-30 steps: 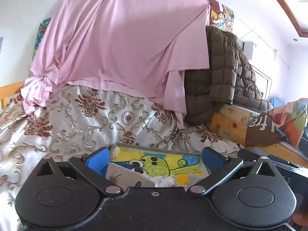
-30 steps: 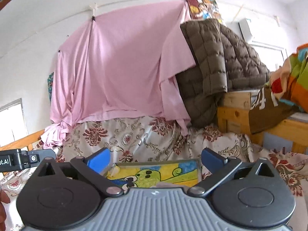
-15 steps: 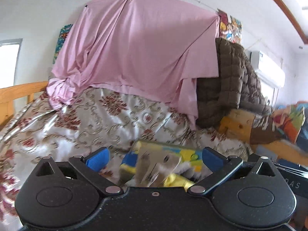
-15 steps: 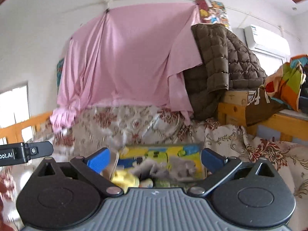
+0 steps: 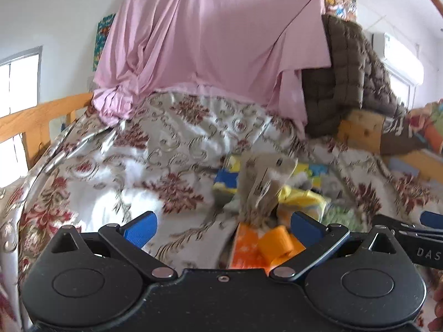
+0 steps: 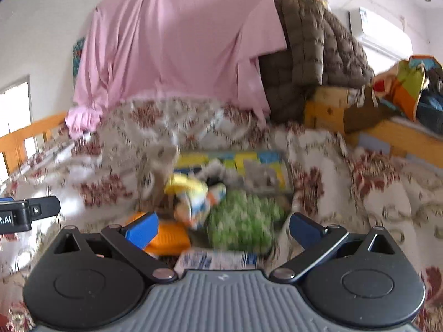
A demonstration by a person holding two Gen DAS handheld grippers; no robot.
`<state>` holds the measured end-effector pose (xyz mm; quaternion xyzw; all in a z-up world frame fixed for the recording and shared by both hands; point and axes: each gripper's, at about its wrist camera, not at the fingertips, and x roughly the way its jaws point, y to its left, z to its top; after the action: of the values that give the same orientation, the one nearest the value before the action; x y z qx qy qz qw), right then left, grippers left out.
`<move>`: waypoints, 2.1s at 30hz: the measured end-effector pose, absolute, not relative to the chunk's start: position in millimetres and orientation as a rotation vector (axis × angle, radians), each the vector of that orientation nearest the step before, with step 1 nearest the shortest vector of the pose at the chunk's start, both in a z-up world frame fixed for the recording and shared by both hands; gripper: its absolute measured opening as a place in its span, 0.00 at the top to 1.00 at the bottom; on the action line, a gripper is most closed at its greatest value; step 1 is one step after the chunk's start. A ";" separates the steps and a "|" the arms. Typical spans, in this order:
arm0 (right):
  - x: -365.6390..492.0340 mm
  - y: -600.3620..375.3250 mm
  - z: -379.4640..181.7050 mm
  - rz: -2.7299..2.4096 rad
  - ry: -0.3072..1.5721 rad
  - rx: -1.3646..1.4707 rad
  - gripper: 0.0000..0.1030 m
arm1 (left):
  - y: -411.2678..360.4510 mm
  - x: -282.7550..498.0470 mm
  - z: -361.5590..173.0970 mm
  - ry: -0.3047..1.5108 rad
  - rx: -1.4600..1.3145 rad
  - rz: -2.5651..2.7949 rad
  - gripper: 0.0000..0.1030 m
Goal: Organize soft objects
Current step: 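Move both open tools back toward the pile of items, then grasp the orange silicone piece with the left tool while the right tool grasps the yellow striped towel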
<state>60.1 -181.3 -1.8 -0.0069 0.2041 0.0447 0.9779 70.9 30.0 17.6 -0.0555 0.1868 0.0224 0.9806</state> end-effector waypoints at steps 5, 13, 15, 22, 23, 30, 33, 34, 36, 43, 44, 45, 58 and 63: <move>62.7 -175.5 -15.8 0.073 0.523 -0.027 0.00 | 33.2 72.9 1.5 0.463 -0.105 0.055 0.01; 76.3 -177.1 -33.6 0.114 0.689 0.039 0.00 | 39.8 83.3 -15.2 0.601 -0.180 0.020 0.01; 77.2 -176.3 -35.8 0.114 0.705 0.039 0.00 | 39.6 84.5 -16.5 0.617 -0.185 0.023 0.01; 80.5 -175.2 -36.1 0.107 0.702 0.039 0.00 | 38.0 92.6 -20.6 0.677 -0.175 0.054 0.01; 81.0 -175.2 -36.0 0.108 0.700 0.039 0.00 | 38.3 93.3 -21.2 0.679 -0.172 0.054 0.01; 83.5 -171.2 -36.3 0.133 0.681 0.023 0.00 | 36.5 94.2 -20.7 0.662 -0.182 0.034 0.01; 84.2 -168.0 -36.8 0.145 0.685 0.008 0.00 | 31.4 95.5 -20.8 0.655 -0.162 0.010 0.01; 84.6 -167.3 -36.8 0.146 0.685 0.005 0.00 | 29.9 96.1 -21.1 0.654 -0.150 0.000 0.01; 85.2 -167.1 -36.5 0.148 0.685 0.005 0.00 | 27.9 96.7 -21.9 0.650 -0.128 -0.012 0.01; 84.7 -170.3 -34.4 0.168 0.686 0.025 0.00 | 27.6 99.8 -21.8 0.641 -0.103 -0.037 0.01; 86.1 -171.5 -33.7 0.170 0.686 0.028 0.00 | 26.9 102.5 -22.0 0.647 -0.103 -0.047 0.01; 88.1 -173.3 -32.8 0.170 0.683 0.032 0.00 | 26.1 105.1 -22.2 0.651 -0.104 -0.053 0.01; 142.4 -191.3 -21.9 0.228 0.583 0.024 0.00 | 15.2 145.5 -27.5 0.628 -0.115 -0.259 0.01; 168.4 -188.0 -22.3 0.280 0.534 -0.004 0.00 | 10.0 164.6 -32.1 0.623 -0.172 -0.343 0.01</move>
<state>168.4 -188.0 -22.3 -0.0022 0.2628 0.1378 0.9550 164.6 10.0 -32.1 -0.0843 0.3044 -0.1679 0.9338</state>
